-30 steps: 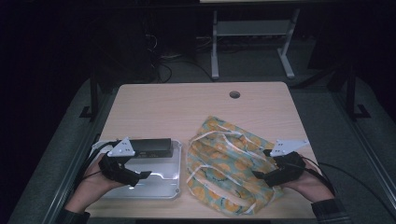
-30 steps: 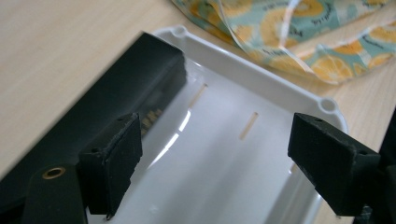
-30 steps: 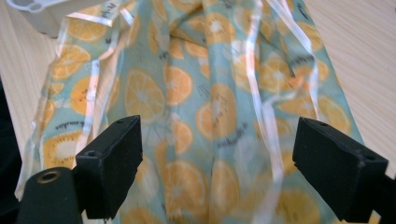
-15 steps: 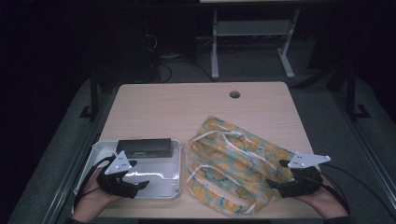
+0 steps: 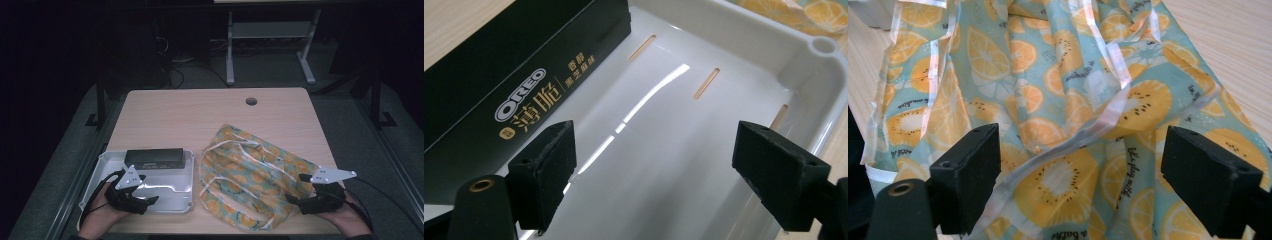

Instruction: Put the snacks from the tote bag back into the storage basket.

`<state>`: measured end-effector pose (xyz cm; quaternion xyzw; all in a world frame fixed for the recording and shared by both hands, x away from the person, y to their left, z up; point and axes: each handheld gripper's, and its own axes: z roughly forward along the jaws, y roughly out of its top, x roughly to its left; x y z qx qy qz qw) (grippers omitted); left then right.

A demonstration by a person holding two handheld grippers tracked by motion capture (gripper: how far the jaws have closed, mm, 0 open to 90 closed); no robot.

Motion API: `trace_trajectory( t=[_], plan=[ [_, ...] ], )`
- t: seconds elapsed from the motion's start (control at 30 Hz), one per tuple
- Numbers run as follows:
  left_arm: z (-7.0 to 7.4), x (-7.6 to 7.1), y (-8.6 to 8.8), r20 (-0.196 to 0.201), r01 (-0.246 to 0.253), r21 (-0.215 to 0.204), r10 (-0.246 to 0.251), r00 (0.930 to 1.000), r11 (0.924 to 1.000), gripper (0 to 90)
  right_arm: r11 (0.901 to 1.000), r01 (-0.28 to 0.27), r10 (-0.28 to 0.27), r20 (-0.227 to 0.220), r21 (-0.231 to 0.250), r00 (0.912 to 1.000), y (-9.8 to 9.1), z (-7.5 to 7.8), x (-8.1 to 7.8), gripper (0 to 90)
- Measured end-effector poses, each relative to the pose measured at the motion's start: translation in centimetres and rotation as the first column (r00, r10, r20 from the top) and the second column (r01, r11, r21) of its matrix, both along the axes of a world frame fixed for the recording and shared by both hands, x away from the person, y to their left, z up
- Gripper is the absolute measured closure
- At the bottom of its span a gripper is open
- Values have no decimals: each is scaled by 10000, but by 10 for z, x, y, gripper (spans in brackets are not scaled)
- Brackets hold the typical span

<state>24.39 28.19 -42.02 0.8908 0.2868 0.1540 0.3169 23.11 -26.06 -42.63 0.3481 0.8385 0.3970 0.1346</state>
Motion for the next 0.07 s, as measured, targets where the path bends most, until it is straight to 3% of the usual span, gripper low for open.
trace_trajectory(
  t=[0.07],
  plan=[
    [0,0,-1,5,15,-35,-15,10000,10000,175,10000,-14,14,29,9,10000,1,0,1,155]
  ],
)
